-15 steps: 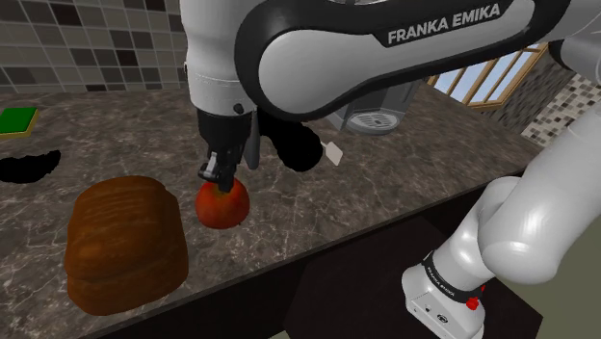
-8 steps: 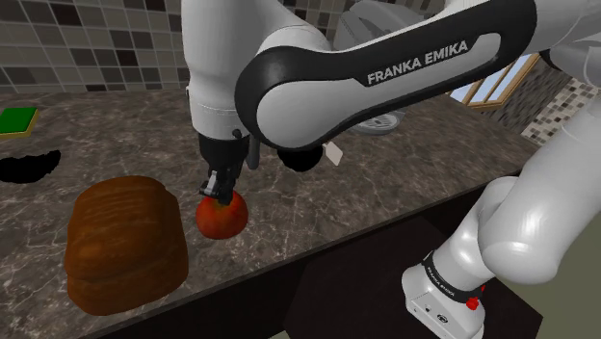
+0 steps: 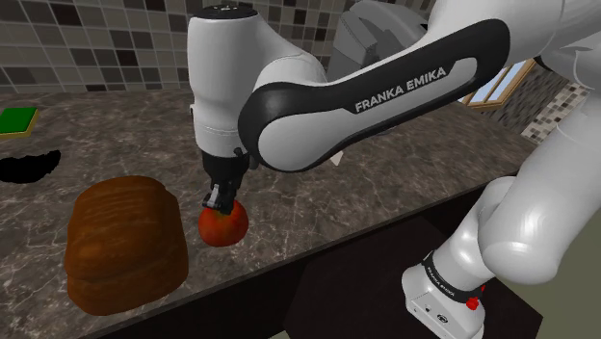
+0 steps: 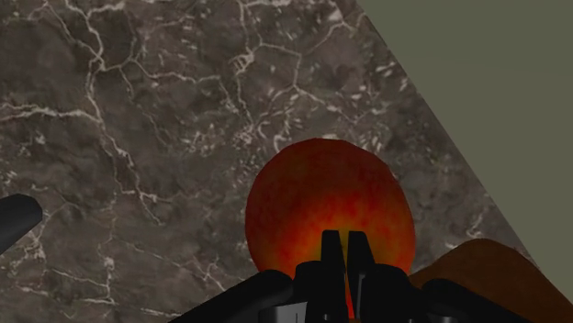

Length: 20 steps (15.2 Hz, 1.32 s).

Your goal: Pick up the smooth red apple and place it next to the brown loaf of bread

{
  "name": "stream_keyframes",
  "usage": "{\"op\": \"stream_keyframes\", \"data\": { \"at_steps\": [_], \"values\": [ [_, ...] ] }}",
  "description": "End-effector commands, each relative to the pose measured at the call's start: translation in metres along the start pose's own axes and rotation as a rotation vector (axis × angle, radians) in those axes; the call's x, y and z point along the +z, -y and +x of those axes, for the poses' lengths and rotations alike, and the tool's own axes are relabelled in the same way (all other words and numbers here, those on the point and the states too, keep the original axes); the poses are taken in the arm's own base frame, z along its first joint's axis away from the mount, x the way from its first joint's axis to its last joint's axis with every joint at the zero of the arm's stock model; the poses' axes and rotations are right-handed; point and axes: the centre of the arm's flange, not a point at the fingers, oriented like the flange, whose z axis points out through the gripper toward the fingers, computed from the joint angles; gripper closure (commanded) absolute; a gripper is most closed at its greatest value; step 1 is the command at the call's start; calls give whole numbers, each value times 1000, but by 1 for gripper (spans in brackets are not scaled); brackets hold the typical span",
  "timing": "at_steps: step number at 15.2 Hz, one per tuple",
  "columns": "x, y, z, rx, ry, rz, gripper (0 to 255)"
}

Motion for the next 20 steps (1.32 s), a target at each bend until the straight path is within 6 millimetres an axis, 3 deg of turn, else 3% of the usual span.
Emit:
{"op": "stream_keyframes", "data": {
  "at_steps": [1, 5, 6, 11, 15, 20],
  "values": [
    [0, 0, 0, 0, -1, 0, 255],
    [0, 0, 0, 0, -1, 0, 255],
    [0, 0, 0, 0, -1, 0, 0],
    [0, 0, 0, 0, -1, 0, 0],
    [-50, 0, 0, 0, -1, 0, 0],
    [-50, 0, 0, 0, -1, 0, 0]
  ]
}}
